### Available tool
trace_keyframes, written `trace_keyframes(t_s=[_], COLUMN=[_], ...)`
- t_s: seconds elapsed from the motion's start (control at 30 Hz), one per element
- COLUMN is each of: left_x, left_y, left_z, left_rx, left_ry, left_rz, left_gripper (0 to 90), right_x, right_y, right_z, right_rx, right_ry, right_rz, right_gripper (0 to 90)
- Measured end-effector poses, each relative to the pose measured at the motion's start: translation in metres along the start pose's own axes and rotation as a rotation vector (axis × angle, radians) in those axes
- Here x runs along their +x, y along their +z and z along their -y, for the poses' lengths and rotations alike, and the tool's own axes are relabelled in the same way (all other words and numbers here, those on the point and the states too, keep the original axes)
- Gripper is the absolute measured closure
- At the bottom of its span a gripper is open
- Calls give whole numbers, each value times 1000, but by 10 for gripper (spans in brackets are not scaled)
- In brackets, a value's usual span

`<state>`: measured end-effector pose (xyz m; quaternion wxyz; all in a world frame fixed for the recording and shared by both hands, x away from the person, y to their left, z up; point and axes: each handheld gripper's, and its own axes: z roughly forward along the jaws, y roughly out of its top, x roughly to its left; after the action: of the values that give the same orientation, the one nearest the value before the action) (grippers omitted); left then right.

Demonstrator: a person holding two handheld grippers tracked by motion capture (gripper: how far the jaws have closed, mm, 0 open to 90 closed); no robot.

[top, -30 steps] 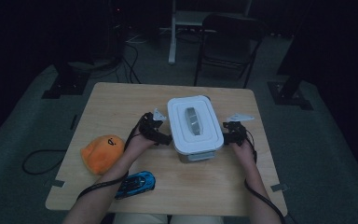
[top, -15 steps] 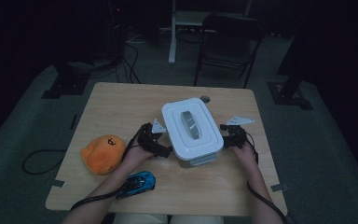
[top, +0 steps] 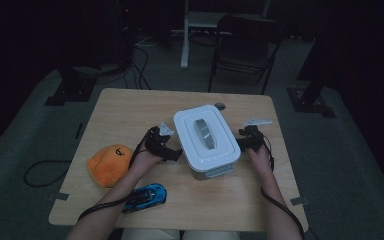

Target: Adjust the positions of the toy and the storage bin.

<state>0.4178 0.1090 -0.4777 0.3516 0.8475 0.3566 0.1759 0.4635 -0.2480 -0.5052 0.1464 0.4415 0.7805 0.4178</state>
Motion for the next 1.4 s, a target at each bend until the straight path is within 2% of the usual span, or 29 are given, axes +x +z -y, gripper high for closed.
trace_keyframes(t_s=[0.07, 0.23, 0.37, 0.4, 0.47, 0.57, 0.67, 0.77, 0.8, 0.87, 1.0, 1.23, 1.3, 1.4], left_x=[2, 5, 4, 4, 3, -3, -12, -19, -28, -36, -54, -88, -96, -107], left_y=[1, 4, 5, 5, 4, 3, 2, -1, -4, -7, -12, -13, -12, -11], left_z=[-2, -6, -8, -8, -9, -10, -9, -8, -6, -3, -1, 9, 12, 14], left_rx=[7, 15, 13, 13, 13, 18, 24, 21, 25, 29, 43, 62, 60, 52], left_ry=[0, 9, 13, 9, 17, 35, 49, 63, 77, 92, 138, 184, 188, 201], left_rz=[-1, 7, 1, 2, 3, 0, 23, 17, 32, 52, 79, 192, 223, 245], left_gripper=[5, 5, 5, 5, 5, 5, 5, 5, 5, 4, 4, 3, 4, 4], right_x=[-1, -3, 3, 3, 3, 4, 6, 5, 6, 7, 10, 13, 10, 5], right_y=[5, 18, 25, 25, 23, 19, 12, 9, 7, -2, -14, -35, -39, -43], right_z=[-7, -24, -32, -32, -30, -28, -25, -21, -19, -12, -4, 8, 14, 24], right_rx=[-3, -19, -11, -13, -17, -20, -29, -29, -29, -27, -27, -45, -44, -35], right_ry=[13, 47, 1, -3, -14, -54, -76, -72, -73, -90, -112, -142, -128, -96], right_rz=[6, -15, -27, -20, -45, -53, -73, -77, -83, -109, -131, -163, -167, -177], right_gripper=[224, 224, 263, 263, 278, 294, 305, 305, 305, 306, 306, 311, 308, 302])
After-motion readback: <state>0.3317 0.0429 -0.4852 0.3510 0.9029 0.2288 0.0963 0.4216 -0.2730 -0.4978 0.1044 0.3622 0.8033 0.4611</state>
